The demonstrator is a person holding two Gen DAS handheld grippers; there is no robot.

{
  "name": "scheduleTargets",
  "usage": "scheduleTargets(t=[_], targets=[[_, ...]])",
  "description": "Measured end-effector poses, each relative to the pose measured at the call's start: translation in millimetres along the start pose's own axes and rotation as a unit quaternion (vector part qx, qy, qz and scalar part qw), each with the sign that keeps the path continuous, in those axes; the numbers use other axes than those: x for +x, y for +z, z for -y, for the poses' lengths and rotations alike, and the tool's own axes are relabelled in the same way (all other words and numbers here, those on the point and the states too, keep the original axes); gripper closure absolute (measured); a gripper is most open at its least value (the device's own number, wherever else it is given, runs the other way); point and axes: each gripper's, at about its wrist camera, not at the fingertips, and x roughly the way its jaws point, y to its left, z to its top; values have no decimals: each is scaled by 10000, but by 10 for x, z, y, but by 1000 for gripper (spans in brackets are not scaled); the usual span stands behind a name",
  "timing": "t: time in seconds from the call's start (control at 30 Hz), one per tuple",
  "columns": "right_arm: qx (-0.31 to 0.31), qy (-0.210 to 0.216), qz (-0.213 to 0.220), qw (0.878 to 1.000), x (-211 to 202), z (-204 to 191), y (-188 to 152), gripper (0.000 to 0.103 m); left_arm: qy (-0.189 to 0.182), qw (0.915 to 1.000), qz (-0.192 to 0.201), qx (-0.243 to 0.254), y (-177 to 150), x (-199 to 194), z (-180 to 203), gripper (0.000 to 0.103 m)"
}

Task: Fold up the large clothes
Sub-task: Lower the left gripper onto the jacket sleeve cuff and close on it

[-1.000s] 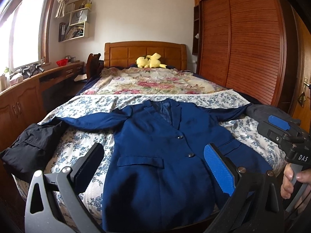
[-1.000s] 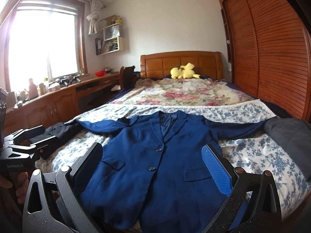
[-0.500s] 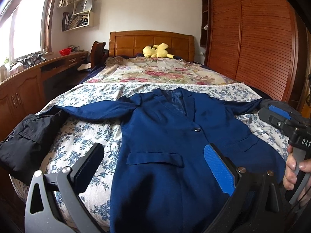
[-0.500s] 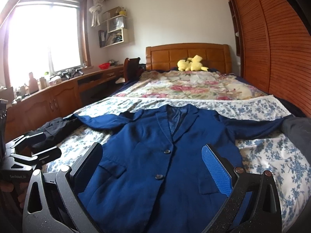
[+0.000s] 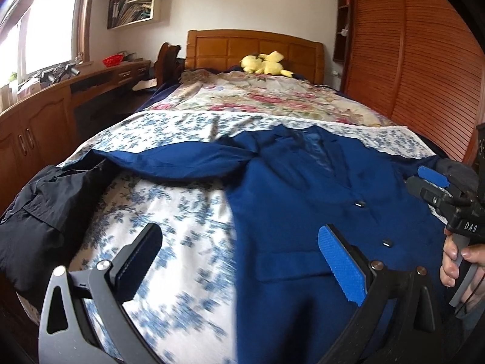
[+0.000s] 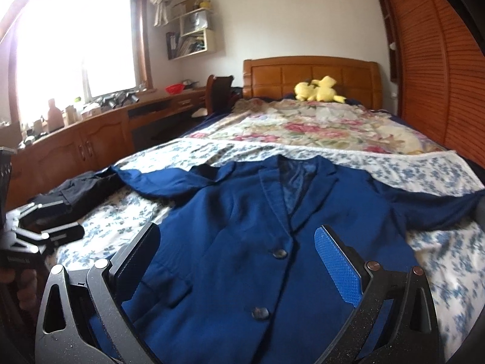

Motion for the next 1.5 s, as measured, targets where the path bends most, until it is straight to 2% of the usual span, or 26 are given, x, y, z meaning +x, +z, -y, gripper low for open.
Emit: scheduleTargets(t=[0.27, 0.43, 0.53, 0.63, 0.83, 0.9, 0.93, 1.07, 1.13, 1.17, 1.2, 1.3, 1.43, 1.5], targets=[[-411, 365, -317, 9980, 808, -144, 74, 0, 248, 9987, -240, -362, 218, 513, -591, 0], [-455, 588, -586, 9955, 1158, -135, -18, 0, 405, 9969, -395, -554, 331, 867, -922, 8], [-366, 732, -778, 9936, 1320, -120, -77, 0, 458, 9958, -461, -639, 403, 1089, -1083, 19], [-348, 800, -932, 9918, 1397, -113, -127, 0, 594, 9939, -607, -706, 471, 1333, -1233, 30], [-372, 811, -993, 9910, 1437, -122, -143, 0, 1006, 9870, -772, -984, 587, 1763, -1530, 33], [-390, 820, -1004, 9908, 1461, -126, -144, 0, 1191, 9839, -850, -1025, 613, 1879, -1587, 41], [-383, 823, -1020, 9906, 1470, -121, -149, 0, 1272, 9822, -886, -1056, 622, 1930, -1613, 41], [-337, 861, -1050, 9902, 1484, -113, -146, 0, 1382, 9778, -988, -1230, 635, 2089, -1701, 42], [-324, 880, -1039, 9902, 1482, -104, -149, 0, 1346, 9763, -1043, -1337, 638, 2164, -1744, 49], [-319, 886, -1039, 9901, 1483, -103, -150, 0, 1334, 9760, -1057, -1359, 645, 2191, -1751, 60], [-317, 894, -1037, 9901, 1478, -102, -155, 0, 1311, 9761, -1057, -1374, 657, 2217, -1759, 79], [-295, 920, -1033, 9899, 1473, -91, -163, 0, 1158, 9781, -1020, -1395, 716, 2240, -1744, 101], [-263, 939, -1042, 9898, 1472, -83, -168, 0, 1289, 9840, -787, -941, 906, 2142, -1489, 103], [-258, 941, -1031, 9899, 1467, -84, -166, 0, 1165, 9885, -611, -747, 1029, 2055, -1320, 103]])
